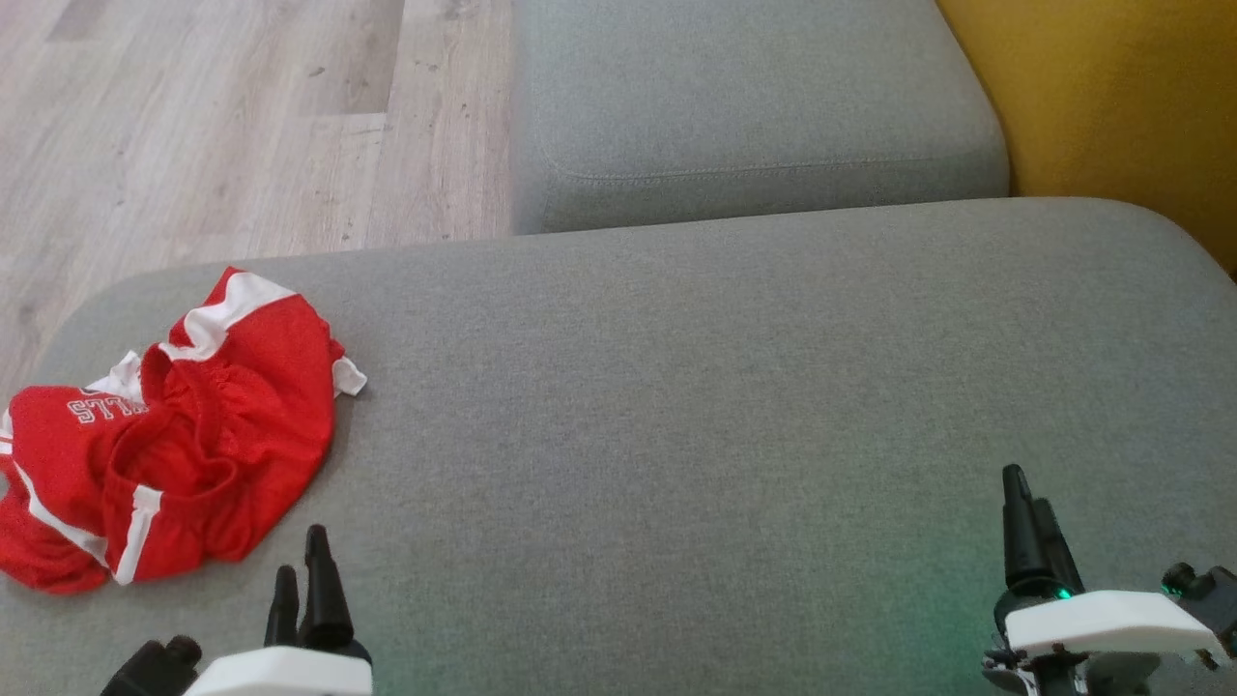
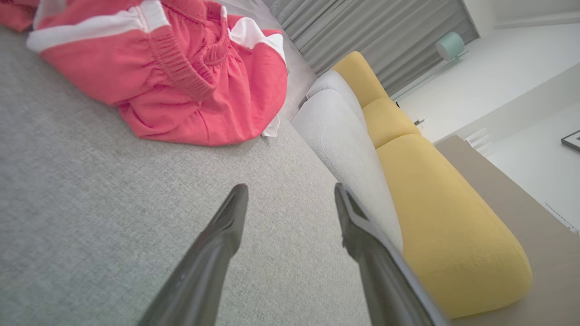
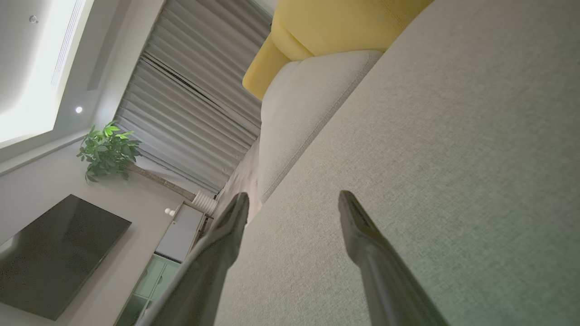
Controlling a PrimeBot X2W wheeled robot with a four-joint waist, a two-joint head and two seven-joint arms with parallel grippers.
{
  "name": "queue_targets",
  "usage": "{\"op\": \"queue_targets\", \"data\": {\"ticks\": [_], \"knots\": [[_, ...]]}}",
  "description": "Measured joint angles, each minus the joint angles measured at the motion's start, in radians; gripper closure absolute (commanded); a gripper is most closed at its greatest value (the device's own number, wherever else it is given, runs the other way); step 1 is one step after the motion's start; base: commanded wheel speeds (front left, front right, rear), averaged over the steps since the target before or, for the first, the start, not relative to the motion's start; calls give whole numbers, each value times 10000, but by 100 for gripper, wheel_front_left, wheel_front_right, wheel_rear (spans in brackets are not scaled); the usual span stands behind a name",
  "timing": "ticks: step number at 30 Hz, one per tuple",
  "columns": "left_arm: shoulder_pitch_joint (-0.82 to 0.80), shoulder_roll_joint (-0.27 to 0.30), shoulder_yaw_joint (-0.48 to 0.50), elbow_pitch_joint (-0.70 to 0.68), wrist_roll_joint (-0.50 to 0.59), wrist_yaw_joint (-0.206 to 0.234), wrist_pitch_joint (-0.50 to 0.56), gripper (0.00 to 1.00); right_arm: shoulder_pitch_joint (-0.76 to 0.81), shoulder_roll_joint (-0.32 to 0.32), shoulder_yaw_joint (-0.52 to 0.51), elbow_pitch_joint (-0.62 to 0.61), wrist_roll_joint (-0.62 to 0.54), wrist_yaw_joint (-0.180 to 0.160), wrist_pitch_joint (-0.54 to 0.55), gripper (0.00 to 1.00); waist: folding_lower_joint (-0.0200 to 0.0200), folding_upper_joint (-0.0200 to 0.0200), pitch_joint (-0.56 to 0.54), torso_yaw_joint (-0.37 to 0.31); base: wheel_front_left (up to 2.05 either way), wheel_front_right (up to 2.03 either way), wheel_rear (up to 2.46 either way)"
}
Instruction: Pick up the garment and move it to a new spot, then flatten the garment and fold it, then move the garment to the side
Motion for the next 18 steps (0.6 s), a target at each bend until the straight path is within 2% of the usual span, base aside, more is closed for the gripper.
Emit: {"op": "queue_targets", "data": {"ticks": [10, 18], "knots": [[163, 8, -280, -219, 1034, 217, -263, 0, 218, 0, 125, -167, -1085, 2, -284, 0, 0, 0, -179, 20, 0, 0, 0], [220, 19, -535, -447, 2324, 445, -470, 0, 309, 0, 198, -332, -2067, 2, -506, 0, 0, 0, -295, 44, 0, 0, 0]]}}
